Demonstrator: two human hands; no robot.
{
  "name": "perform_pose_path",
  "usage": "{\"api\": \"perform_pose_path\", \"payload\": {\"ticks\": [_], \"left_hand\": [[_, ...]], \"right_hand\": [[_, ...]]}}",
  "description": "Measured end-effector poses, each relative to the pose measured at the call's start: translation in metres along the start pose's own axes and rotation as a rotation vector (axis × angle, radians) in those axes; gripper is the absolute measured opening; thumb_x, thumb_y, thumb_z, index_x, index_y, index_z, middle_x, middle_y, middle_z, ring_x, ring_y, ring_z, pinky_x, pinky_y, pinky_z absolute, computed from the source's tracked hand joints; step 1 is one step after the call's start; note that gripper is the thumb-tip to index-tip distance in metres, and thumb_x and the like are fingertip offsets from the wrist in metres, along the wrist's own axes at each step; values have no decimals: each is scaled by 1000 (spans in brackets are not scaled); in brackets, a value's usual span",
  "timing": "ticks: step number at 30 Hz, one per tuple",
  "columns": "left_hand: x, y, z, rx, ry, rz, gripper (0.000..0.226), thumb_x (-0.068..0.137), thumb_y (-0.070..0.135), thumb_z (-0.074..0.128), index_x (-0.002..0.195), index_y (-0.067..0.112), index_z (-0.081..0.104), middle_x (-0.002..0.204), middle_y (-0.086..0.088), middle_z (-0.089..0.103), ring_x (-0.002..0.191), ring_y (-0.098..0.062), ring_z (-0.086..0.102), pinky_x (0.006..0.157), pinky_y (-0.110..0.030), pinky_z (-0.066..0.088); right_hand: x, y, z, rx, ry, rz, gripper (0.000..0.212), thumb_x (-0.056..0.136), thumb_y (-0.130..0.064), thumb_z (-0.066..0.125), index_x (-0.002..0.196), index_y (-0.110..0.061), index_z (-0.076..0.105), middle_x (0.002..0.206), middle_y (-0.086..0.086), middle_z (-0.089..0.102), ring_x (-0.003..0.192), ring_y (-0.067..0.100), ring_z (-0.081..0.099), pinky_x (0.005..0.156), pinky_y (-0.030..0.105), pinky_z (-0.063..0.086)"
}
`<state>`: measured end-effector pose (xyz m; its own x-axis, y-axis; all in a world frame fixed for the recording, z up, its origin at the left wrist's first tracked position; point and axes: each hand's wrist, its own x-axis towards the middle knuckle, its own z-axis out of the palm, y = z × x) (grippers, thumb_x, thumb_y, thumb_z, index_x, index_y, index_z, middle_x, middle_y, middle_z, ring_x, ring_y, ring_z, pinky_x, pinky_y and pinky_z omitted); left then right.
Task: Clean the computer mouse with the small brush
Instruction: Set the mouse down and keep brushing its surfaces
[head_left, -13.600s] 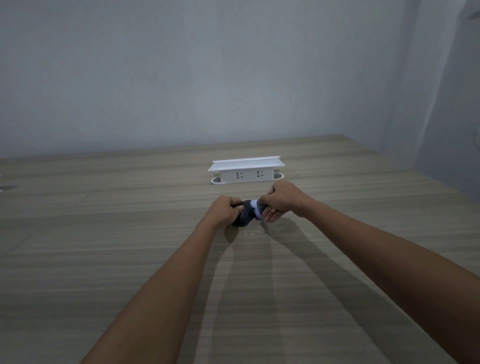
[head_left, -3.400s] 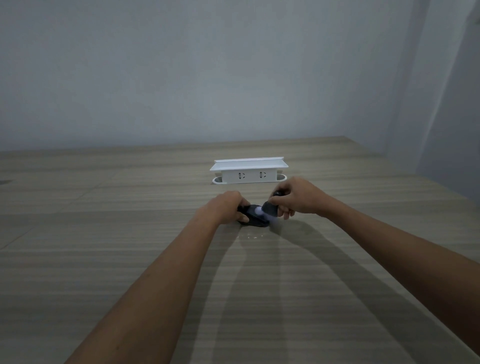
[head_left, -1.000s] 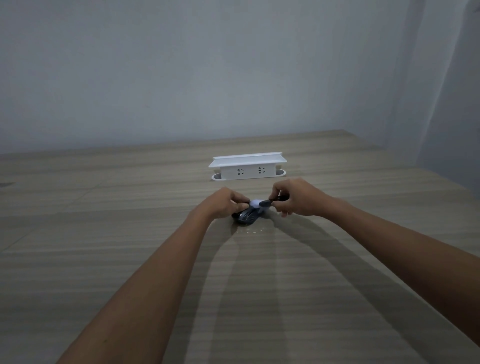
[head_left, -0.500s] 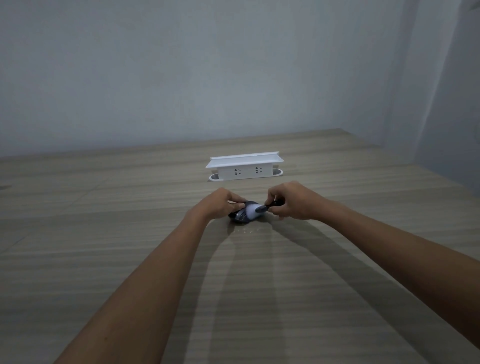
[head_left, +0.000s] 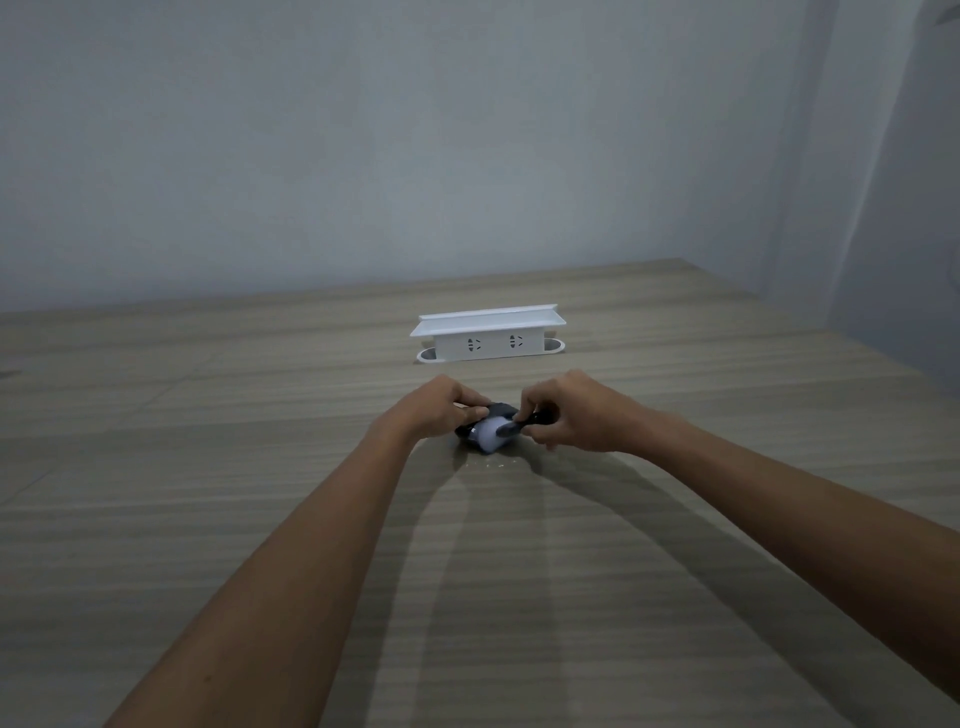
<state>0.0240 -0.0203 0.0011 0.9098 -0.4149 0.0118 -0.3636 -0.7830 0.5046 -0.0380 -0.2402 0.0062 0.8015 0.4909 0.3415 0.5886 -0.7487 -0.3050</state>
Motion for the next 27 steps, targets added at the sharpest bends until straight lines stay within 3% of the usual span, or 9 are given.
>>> {"api": "perform_pose_path", "payload": {"ticks": [4,7,11,14,17,23,27], "left_hand": [[-2,2,0,6,4,15,31,95,20,62,126,16,69,122,-3,71,102,-7,59,87,-19,39],[-2,3,-1,9,5,11,32,96,20,62,126,15,68,122,-3,71,102,-6,58,86,-19,38],[-2,4,-2,-5,-1,-2,33,95,20,62,128,13,67,125,-4,69,103,-6,57,88,-18,38],[-2,4,-1,5,-1,3,33,96,20,61,127,15,68,125,-3,70,103,-6,58,88,-18,37],[-1,3,-1,7,-3,0,33,96,21,61,128,16,68,126,-4,69,104,-7,58,89,-19,38],[0,1,-1,-1,5,0,31,95,22,62,125,18,70,121,-3,72,104,-10,61,89,-22,41],[-2,2,-1,2,13,3,30,96,22,61,124,19,70,119,-2,72,106,-11,63,88,-22,41]], "right_hand": [[3,7,2,-116,80,35,14,83,-19,74,93,-10,74,83,8,75,70,15,61,60,22,38],[2,7,3,-173,104,31,13,84,-21,72,92,-11,73,83,10,75,77,26,67,62,26,39],[1,-7,6,-107,55,-25,16,83,-22,73,89,-8,73,78,7,73,65,17,57,58,25,39],[3,1,5,-136,102,50,18,83,-24,74,93,-9,73,85,10,75,75,25,67,61,26,40],[4,9,6,-166,131,132,28,84,-36,75,94,-10,72,88,10,75,80,28,69,66,32,50],[6,-13,5,-41,33,2,15,82,-21,76,92,-10,76,79,4,76,60,8,59,64,27,51],[11,0,2,-117,106,91,13,83,-19,74,91,-8,75,82,9,76,73,23,70,68,31,53]]}}
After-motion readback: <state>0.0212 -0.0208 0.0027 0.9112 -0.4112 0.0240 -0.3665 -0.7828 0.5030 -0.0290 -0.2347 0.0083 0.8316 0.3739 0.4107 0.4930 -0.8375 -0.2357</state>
